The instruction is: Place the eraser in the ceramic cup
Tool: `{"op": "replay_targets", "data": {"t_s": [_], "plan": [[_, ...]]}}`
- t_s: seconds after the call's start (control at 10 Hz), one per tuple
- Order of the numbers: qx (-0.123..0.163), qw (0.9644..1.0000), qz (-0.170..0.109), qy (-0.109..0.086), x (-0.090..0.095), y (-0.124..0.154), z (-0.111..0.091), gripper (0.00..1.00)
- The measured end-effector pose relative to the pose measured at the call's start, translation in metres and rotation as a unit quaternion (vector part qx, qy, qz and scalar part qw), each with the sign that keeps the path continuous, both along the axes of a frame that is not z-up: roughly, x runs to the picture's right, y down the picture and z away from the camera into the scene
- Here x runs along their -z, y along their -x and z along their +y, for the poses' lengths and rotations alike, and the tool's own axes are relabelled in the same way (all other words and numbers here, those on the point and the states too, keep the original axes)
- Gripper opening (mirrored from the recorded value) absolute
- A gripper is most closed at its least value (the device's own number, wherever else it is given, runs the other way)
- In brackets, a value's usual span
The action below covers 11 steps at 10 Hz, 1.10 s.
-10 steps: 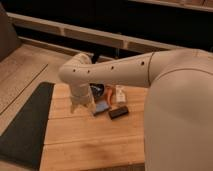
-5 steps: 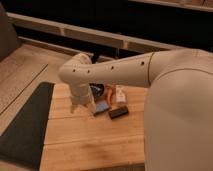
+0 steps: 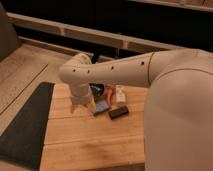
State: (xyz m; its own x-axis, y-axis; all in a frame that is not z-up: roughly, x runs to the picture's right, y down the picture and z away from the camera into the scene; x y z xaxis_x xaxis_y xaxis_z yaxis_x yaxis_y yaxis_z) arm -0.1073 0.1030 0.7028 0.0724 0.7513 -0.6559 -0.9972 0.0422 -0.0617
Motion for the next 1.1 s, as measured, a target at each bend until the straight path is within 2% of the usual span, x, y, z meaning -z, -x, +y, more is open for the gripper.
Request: {"op": "replay_targets", "data": {"t_s": [0.4, 0.5, 0.7, 0.8, 0.9, 1.0, 1.1], "plan": [[0.000, 1.0000, -0.001, -0.003, -0.001, -0.001, -0.001, 0.65], [-0.002, 0.9999, -0.007, -0.011, -0.002, -0.001, -0.007, 0.65], [-0.022, 0.9976, -0.033, -0.057, -0.015, -0.017, -0.039, 0.65], [-0.039, 0.9951, -0.043, -0.081, -0.020, -0.029, -0.056, 0.65], [-0.058, 0.9914, -0.055, -0.103, -0.023, -0.041, -0.070, 0.65], [-0.100, 0.9835, -0.063, -0.137, -0.024, -0.070, -0.087, 0.65], [-0.112, 0.9808, -0.065, -0.146, -0.024, -0.077, -0.091, 0.65]]}}
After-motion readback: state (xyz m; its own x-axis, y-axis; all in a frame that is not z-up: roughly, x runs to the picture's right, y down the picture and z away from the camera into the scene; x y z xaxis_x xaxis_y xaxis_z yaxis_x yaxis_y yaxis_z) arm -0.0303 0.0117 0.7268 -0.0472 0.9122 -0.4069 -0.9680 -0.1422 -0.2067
